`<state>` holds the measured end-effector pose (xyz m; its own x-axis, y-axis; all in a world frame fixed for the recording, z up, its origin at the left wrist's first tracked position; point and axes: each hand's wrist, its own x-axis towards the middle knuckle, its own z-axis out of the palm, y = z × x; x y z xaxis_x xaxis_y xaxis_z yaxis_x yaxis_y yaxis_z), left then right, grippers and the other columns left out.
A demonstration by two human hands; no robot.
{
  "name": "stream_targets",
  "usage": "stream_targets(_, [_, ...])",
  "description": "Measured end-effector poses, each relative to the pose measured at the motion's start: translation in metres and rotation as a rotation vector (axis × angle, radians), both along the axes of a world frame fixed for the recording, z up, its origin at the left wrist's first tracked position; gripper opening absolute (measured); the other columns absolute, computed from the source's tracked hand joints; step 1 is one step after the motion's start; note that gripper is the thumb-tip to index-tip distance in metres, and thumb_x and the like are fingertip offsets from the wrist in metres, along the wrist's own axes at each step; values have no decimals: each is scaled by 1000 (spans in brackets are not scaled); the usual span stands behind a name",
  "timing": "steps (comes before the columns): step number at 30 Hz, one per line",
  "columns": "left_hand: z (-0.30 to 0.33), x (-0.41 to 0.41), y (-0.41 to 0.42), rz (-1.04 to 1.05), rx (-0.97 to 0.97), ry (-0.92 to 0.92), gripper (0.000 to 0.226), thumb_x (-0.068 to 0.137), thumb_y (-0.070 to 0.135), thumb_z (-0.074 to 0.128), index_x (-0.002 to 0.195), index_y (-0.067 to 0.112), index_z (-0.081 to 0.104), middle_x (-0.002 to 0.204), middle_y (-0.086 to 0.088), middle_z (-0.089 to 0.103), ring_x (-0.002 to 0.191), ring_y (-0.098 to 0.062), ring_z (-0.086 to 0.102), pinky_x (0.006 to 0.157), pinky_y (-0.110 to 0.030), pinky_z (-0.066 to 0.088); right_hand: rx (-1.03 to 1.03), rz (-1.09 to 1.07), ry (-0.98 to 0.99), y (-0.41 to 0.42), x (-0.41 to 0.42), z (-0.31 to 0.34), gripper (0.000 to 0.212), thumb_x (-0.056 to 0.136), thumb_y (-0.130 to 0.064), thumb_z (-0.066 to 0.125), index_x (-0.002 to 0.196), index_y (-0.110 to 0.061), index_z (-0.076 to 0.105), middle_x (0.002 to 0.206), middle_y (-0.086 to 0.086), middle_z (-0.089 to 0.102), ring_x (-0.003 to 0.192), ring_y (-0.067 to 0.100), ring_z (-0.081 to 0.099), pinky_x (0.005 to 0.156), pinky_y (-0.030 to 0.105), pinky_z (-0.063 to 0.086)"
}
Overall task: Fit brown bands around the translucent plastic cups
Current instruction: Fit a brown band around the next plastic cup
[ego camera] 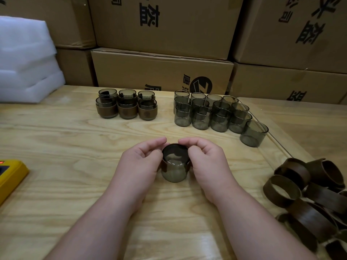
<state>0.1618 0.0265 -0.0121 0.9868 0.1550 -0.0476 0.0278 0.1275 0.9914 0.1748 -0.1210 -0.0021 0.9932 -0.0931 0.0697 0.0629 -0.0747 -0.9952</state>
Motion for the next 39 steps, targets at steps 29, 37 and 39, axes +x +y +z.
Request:
stream_targets(29, [2,-2,-3,-3,168,-7,45,95,-6,51,109,30,74,97,12,80,75,3,69,65,-12,48,-30,114,26,-5,2,1,53,88,11,38,95,-23,78,93,-9,79,81,-1,71,64,11,51])
stream_targets(37, [2,-12,-2,297,316,-112,27,97,11,56,101,35,69,74,19,67,64,-2,60,67,-34,53,-244,-208,-79,-3,-2,-11,26,92,-17,50,84,-30,70,85,-12,71,80,5,65,70,26,50])
stream_targets(39, [7,-16,1,293,517,-94,19,94,36,52,92,33,71,60,16,65,56,-5,59,59,-33,47,-484,-217,-158,-7,-3,-11,26,95,-36,48,74,-29,62,73,-12,65,73,3,59,62,29,44])
